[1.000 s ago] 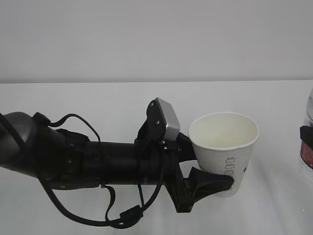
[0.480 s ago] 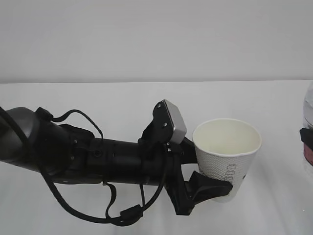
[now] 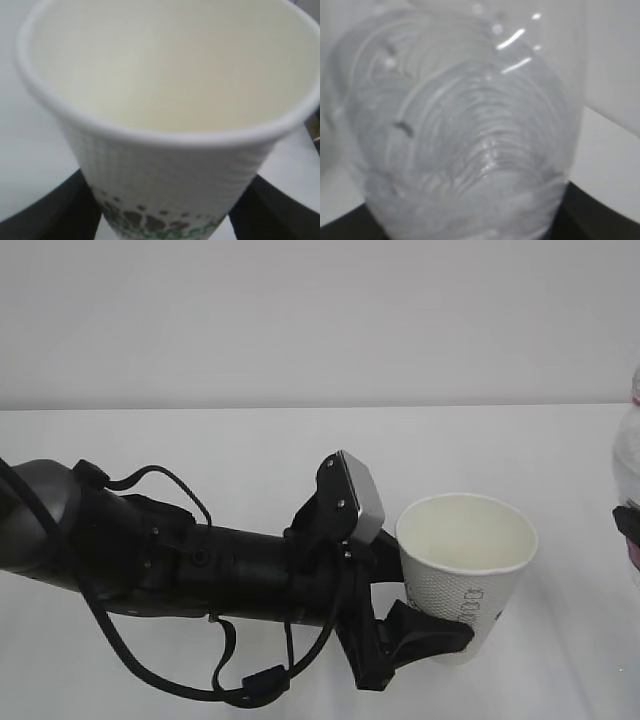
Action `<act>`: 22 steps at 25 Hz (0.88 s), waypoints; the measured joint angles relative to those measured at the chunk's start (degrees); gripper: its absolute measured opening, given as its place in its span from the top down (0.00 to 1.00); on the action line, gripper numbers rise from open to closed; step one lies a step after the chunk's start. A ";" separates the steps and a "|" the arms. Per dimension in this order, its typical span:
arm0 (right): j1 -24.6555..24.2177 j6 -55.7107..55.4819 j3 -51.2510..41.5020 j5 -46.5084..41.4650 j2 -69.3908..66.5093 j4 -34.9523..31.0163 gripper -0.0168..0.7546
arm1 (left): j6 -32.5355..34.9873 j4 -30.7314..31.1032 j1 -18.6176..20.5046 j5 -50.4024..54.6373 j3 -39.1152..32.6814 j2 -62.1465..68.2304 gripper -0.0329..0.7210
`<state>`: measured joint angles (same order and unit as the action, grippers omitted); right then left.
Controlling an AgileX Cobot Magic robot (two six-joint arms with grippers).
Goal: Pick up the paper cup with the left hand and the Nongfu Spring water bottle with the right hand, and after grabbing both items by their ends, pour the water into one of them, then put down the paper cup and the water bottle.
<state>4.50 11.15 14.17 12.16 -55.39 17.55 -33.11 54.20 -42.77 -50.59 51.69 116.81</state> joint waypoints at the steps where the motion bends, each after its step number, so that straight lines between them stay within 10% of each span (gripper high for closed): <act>1: 0.00 0.77 0.00 0.00 0.00 0.00 0.43 | 0.00 0.00 -0.39 0.28 0.00 0.00 0.25; 22: 0.00 14.41 0.00 0.00 0.00 0.00 0.43 | -0.10 -2.00 -3.79 -0.09 0.00 0.31 0.25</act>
<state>4.50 25.56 14.17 12.16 -55.39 17.55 -33.21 52.20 -46.55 -50.68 51.69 117.13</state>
